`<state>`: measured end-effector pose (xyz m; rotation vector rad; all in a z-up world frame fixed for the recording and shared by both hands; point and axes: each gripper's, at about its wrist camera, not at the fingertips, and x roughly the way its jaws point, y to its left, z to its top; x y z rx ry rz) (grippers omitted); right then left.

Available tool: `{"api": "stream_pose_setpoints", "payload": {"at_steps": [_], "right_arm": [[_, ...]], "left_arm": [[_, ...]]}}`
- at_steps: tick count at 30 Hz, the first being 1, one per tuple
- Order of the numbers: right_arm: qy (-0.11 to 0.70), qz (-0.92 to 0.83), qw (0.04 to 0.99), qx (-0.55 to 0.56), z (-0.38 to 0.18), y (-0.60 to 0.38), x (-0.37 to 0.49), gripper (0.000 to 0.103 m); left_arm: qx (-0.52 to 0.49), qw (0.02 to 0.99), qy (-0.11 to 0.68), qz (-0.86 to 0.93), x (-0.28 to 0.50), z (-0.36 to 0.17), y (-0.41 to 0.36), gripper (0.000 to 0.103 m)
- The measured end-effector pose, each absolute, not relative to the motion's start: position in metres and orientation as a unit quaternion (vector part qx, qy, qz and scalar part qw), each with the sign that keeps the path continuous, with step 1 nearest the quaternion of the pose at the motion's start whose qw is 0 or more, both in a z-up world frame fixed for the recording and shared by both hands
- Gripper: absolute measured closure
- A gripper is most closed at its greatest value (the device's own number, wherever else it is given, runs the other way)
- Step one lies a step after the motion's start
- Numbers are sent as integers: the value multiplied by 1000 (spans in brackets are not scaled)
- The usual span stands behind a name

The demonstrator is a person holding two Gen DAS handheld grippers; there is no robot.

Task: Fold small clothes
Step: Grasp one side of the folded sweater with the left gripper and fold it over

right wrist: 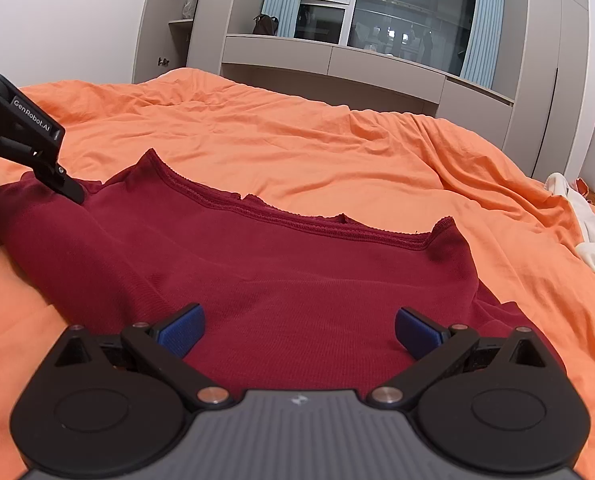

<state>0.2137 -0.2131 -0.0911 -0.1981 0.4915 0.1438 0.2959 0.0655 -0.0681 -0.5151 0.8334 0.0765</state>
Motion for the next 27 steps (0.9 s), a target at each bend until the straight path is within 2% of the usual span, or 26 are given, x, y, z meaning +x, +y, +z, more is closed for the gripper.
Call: {"api": "stream_pose_setpoints", "payload": {"at_steps": [6,9,18,27], "right_arm": [[244,71,962,-96,-92,-214,214,0],[246,74,962,-89,-90,-218,215,0],[271,34,960,-55,-55,-251,214,0],[272,-54,960,-33,-12,-338,172,0]], "left_arm": [[-239,885,397,41,298,-65,65,81],[-199,896,394,41,302,-59,54,87],[-76,932,352,-33,323,-4,1,89],[38,928,314,-195,322,41,-121,89]]}}
